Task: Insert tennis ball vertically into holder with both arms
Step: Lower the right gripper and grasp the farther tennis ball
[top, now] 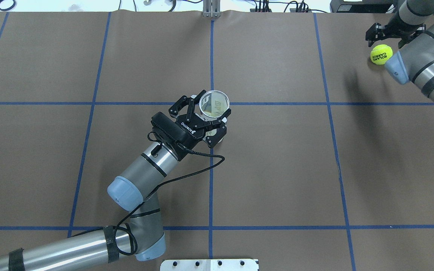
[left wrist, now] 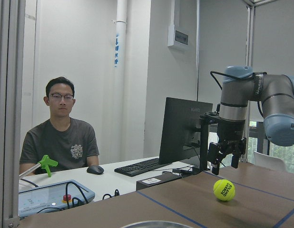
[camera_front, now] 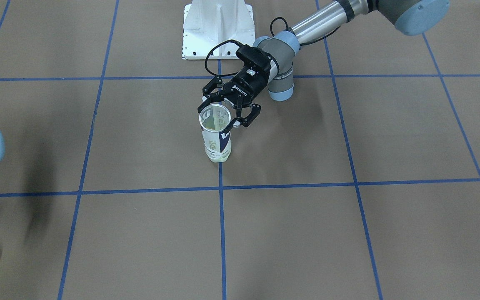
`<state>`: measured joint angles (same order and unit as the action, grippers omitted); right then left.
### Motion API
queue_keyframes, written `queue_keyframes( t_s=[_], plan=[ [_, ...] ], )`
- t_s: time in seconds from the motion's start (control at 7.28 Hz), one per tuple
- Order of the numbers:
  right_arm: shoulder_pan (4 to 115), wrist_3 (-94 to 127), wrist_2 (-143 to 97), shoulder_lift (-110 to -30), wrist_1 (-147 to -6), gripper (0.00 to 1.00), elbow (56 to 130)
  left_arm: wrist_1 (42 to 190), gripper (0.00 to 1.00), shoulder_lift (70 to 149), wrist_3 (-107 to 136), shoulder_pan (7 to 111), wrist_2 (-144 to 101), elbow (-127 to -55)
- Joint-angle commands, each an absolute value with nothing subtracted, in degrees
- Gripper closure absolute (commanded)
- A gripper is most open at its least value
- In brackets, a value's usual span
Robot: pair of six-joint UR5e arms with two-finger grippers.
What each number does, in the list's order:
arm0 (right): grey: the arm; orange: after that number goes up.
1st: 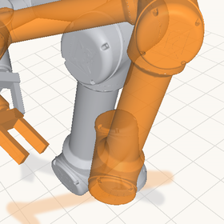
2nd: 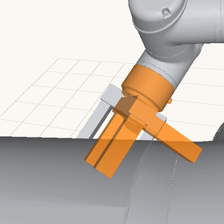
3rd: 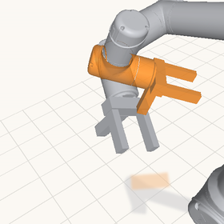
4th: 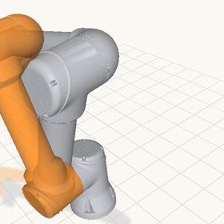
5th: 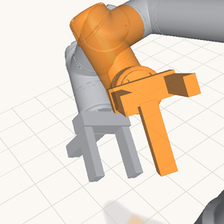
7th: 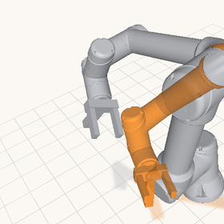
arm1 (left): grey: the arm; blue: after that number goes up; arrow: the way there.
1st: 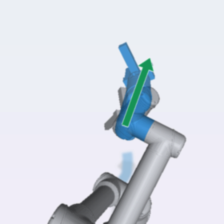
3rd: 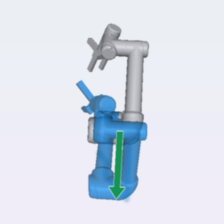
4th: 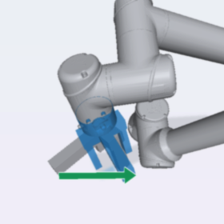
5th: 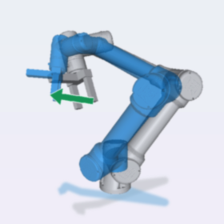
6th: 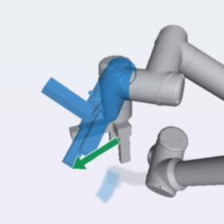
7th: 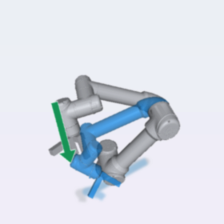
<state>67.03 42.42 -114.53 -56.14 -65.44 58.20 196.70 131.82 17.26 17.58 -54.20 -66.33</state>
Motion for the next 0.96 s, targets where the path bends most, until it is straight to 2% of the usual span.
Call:
queue_keyframes(
  t_s=[0.0,0.82],
  plan=[
    [64.08,42.81,-108.83,-57.21,-59.08,0.0,55.12,196.7,0.14,131.4,17.23,17.49,-54.23,-66.36],
    [61.88,42.1,-100.82,-57.39,-58.54,0.0,53.26,196.79,0.14,131.31,17.23,17.49,-54.23,-66.45]
  ],
)
